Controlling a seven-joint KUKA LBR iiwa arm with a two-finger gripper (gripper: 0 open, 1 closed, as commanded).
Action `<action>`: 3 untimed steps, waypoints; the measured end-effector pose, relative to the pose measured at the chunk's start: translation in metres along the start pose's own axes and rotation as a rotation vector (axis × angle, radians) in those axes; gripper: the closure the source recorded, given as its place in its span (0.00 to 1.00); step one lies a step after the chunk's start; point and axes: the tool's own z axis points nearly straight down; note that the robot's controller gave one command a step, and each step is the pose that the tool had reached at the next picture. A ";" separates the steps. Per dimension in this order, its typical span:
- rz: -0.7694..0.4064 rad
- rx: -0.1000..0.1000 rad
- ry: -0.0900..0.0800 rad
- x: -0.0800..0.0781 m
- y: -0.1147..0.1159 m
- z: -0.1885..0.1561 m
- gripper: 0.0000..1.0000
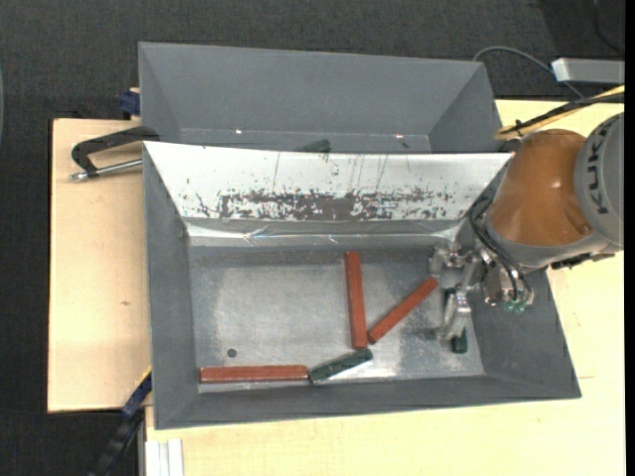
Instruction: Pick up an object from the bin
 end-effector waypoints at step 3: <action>-0.102 0.001 0.003 0.018 0.035 -0.004 0.00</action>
Offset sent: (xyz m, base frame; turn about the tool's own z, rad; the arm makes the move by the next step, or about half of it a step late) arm 0.0036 -0.0094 -0.0069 -0.0780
